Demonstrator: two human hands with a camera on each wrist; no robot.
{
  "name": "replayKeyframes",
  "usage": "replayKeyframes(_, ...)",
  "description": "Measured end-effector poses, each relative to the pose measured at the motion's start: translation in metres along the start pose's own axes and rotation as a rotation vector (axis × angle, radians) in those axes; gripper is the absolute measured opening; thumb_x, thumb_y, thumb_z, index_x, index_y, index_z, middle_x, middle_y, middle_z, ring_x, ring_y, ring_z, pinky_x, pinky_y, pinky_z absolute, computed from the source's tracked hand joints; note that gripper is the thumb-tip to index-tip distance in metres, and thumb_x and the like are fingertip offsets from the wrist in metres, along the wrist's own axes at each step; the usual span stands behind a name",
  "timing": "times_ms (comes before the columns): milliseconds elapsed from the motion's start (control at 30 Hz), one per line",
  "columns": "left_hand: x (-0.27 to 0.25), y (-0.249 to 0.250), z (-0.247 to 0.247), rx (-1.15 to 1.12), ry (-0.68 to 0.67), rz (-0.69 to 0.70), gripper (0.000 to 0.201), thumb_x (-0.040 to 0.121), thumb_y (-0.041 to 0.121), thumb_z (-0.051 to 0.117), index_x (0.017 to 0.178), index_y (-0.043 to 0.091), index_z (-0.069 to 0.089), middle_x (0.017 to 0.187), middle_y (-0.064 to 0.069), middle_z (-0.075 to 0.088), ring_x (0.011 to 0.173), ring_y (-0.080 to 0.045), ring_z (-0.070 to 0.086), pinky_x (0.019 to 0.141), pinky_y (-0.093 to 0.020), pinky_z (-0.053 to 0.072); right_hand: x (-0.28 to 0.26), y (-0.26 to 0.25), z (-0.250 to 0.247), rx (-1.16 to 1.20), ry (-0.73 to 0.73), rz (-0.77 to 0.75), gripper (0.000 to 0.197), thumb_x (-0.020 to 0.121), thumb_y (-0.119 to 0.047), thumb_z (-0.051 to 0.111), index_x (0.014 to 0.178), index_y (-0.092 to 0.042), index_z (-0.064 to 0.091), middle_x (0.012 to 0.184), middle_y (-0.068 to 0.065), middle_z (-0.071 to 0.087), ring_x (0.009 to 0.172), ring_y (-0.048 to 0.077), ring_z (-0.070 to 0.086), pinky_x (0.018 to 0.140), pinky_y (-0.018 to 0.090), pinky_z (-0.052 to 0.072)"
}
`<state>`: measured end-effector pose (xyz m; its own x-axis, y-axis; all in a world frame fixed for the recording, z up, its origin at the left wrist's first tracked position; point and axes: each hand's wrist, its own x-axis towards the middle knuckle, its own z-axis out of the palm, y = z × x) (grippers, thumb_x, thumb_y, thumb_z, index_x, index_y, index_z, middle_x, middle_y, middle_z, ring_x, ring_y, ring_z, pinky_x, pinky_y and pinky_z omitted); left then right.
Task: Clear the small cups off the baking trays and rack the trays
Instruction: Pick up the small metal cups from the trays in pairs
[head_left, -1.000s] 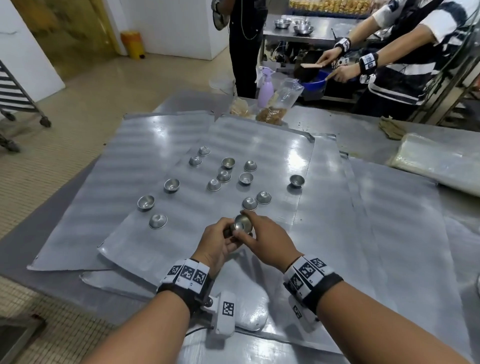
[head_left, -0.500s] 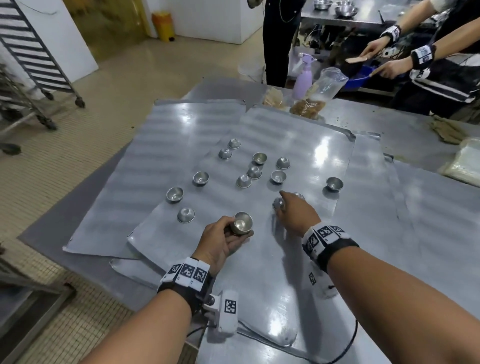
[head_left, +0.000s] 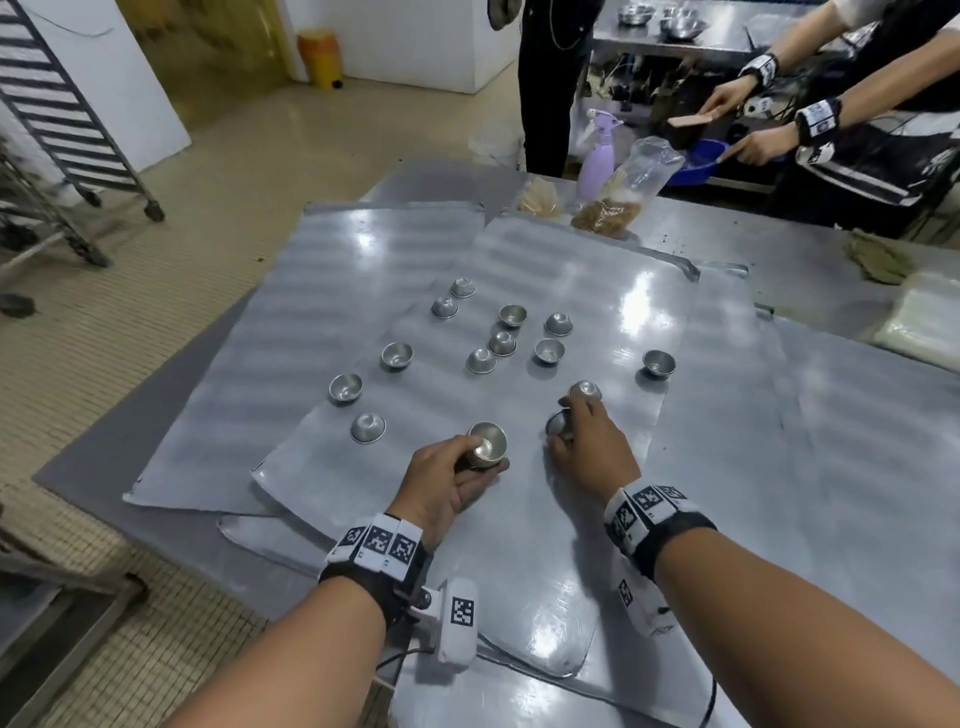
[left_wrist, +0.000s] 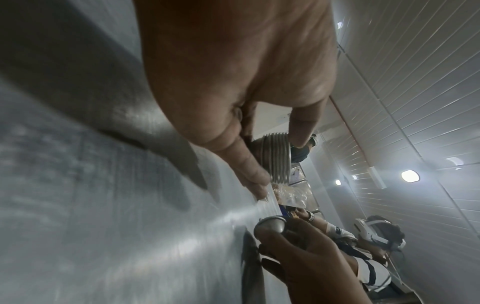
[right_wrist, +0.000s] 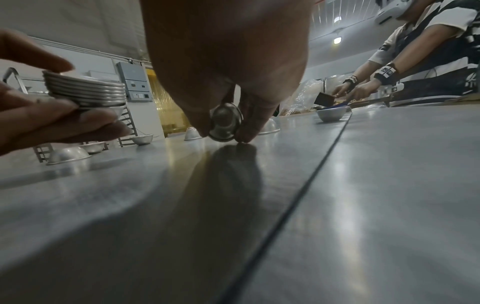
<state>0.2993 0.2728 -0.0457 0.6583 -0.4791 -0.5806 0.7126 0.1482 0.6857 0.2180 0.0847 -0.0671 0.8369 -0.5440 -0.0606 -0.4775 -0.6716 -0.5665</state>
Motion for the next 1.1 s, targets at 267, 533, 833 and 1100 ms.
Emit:
replayKeyframes(267, -0.012, -0.017, 0.009, 0.050, 0.005, 0.021, 0.021, 0.093, 0.006, 0.062, 0.106, -0.011, 0.064, 0.101, -0.028, 0.074, 0.096, -0.038, 0.075, 0.089, -0.041, 0.060, -0.042, 0.008, -0.010, -0.021, 0.075, 0.066, 0.013, 0.077, -0.035, 0.057, 0.089, -0.031, 0.053, 0.094, -0.009, 0.054, 0.084, 0.016, 0.054, 0.070, 0.031, 0.045)
replayKeyframes(533, -0.027, -0.022, 0.008, 0.084, 0.008, 0.056, 0.027, 0.091, 0.003, 0.065, 0.112, -0.012, 0.065, 0.109, -0.030, 0.072, 0.094, -0.032, 0.075, 0.072, -0.029, 0.062, -0.056, 0.022, -0.010, -0.072, 0.049, 0.039, 0.064, 0.084, -0.041, 0.061, 0.143, -0.026, 0.043, 0.127, -0.004, 0.060, 0.118, 0.020, 0.054, 0.094, 0.034, 0.046)
replayKeyframes(833, -0.025, -0.022, 0.004, -0.007, 0.042, 0.018, 0.022, 0.091, 0.014, 0.054, 0.101, -0.004, 0.063, 0.097, -0.022, 0.075, 0.099, -0.042, 0.073, 0.096, -0.045, 0.056, -0.050, 0.004, -0.022, 0.121, 0.063, -0.097, 0.055, 0.084, -0.052, 0.068, 0.130, -0.023, 0.057, 0.120, -0.003, 0.065, 0.108, 0.017, 0.060, 0.090, 0.033, 0.048)
replayKeyframes(1100, -0.022, -0.022, 0.007, 0.060, -0.042, 0.081, 0.031, 0.089, 0.012, 0.063, 0.108, -0.012, 0.066, 0.110, -0.035, 0.068, 0.099, -0.038, 0.067, 0.088, -0.041, 0.056, -0.062, -0.038, -0.001, 0.137, -0.019, -0.260, 0.056, 0.084, -0.056, 0.068, 0.133, -0.035, 0.050, 0.112, -0.009, 0.071, 0.096, 0.016, 0.066, 0.081, 0.033, 0.051)
